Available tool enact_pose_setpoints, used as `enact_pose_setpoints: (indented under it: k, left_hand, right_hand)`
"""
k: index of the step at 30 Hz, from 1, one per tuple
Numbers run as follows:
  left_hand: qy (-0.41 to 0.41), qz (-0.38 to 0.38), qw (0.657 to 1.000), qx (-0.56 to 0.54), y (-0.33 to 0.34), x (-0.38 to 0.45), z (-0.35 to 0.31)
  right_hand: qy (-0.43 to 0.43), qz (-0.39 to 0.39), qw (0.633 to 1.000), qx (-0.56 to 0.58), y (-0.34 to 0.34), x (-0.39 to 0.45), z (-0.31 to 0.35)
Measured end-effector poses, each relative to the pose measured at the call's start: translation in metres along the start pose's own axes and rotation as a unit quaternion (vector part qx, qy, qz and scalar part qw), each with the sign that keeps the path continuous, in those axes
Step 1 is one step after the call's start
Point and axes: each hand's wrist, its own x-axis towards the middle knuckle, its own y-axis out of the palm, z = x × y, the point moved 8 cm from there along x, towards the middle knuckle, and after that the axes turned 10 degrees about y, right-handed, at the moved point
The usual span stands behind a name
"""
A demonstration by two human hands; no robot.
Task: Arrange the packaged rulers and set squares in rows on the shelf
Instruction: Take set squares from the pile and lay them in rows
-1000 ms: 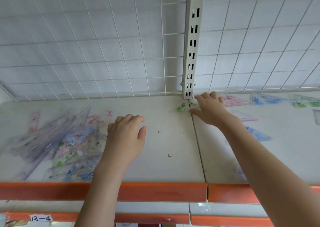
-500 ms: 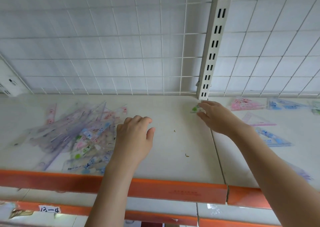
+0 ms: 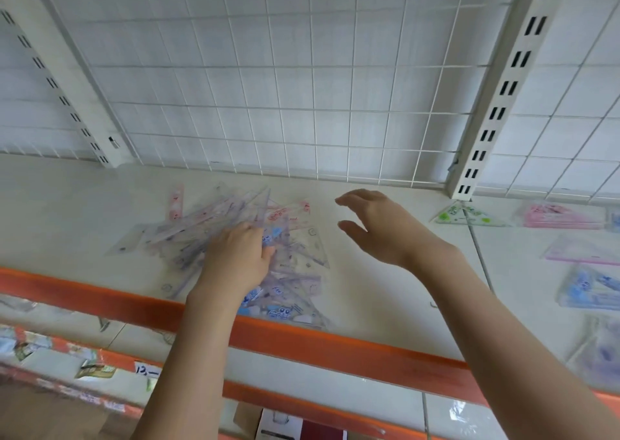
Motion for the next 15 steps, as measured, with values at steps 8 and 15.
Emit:
enact_pose_setpoints:
  k: [8,15]
  left_hand:
    - [0.028,-0.070,0.997,-0.002,-0.005,-0.003,0.002]
    - [0.032,-0.096,0.995,0.014,-0.006,-0.010,-0.010]
  right_hand:
    - [-0.004,0.031,0.999,0.011,0.027,-0.015,0.016]
    - [-0.017,0.030,0.999,0.039,0.034,-0.022,0.032]
